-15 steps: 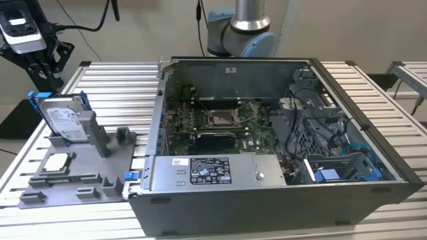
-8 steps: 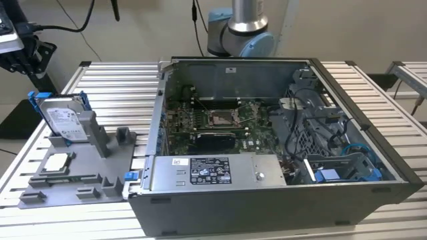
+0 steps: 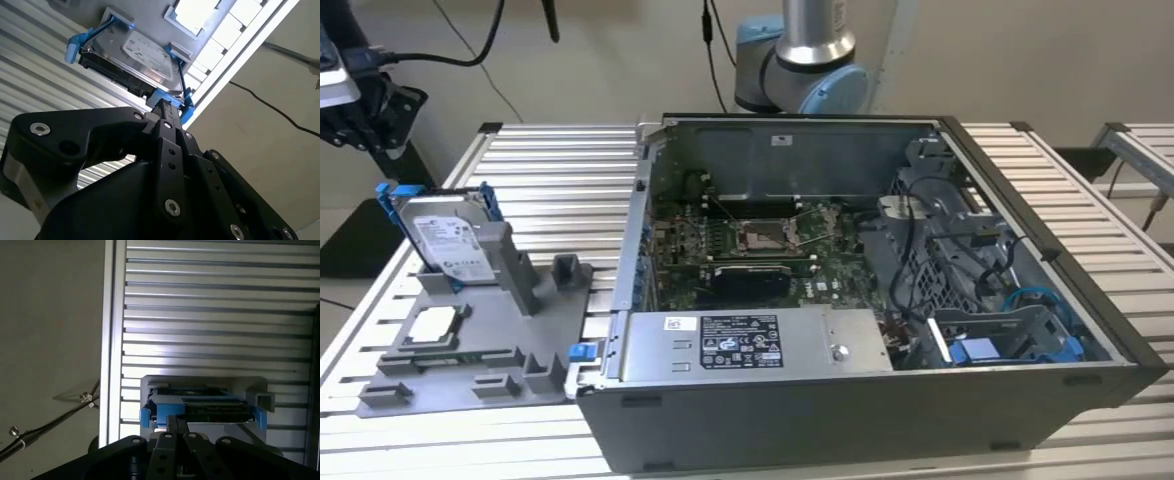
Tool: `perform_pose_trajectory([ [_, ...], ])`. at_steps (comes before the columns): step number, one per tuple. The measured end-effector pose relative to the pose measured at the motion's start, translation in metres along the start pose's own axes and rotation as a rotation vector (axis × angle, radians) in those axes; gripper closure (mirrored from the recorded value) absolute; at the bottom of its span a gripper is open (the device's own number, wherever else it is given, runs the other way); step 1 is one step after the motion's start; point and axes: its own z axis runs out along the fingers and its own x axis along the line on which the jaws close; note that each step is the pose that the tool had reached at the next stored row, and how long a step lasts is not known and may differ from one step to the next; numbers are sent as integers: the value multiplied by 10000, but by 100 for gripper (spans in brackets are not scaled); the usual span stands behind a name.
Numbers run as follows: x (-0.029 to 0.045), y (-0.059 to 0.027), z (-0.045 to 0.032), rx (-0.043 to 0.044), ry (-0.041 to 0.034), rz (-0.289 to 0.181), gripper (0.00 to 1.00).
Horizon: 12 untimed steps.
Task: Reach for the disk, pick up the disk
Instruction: 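Reach for the disk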
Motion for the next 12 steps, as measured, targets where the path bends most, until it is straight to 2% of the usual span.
perform_pose_trajectory([
  [8,0,-1,0,1,3,-59,100],
  [12,0,-1,0,1,27,-652,100],
])
